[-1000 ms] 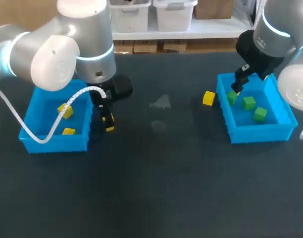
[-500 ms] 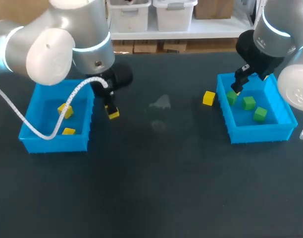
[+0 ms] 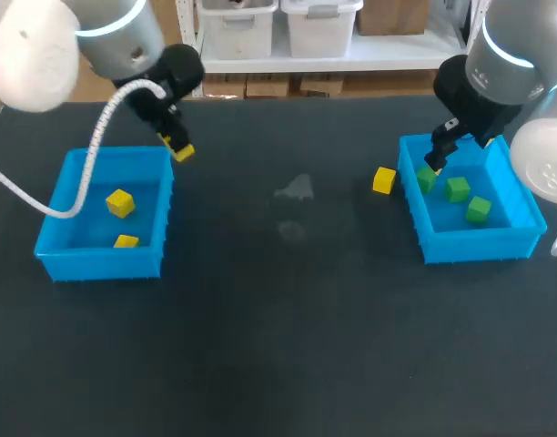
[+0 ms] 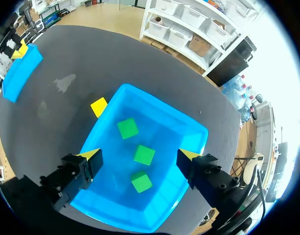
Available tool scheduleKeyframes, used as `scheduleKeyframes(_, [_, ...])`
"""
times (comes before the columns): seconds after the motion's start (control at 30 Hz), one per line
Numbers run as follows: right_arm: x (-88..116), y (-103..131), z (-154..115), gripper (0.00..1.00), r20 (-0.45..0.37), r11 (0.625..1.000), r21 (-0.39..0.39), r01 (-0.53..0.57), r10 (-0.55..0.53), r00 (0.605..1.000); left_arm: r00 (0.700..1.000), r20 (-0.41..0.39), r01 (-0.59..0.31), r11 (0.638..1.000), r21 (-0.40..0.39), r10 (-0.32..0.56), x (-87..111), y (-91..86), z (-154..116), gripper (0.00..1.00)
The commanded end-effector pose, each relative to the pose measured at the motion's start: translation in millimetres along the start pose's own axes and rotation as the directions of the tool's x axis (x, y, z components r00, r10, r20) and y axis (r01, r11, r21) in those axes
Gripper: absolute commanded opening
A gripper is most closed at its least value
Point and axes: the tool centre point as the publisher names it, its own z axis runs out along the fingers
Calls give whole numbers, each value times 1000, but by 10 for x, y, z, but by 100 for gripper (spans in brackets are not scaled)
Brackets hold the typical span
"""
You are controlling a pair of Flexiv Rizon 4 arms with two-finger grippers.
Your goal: Put the green cubes in the right bin and the yellow cubes in the left bin.
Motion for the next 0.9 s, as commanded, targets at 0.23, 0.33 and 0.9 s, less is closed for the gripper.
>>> scheduleKeyframes(0.23, [14,4,-5,100,3,1000,2,-1,1,1000,996,-21,86,996,-15,-86,680,127,-61,0])
scheduleKeyframes(0.33, [14,4,-5,100,3,1000,2,-1,1,1000,994,-40,98,995,-11,-98,794,100,-13,0])
scheduleKeyframes(0.9, [14,4,-5,100,3,1000,2,-1,1,1000,996,57,59,996,68,-63,391,177,78,100])
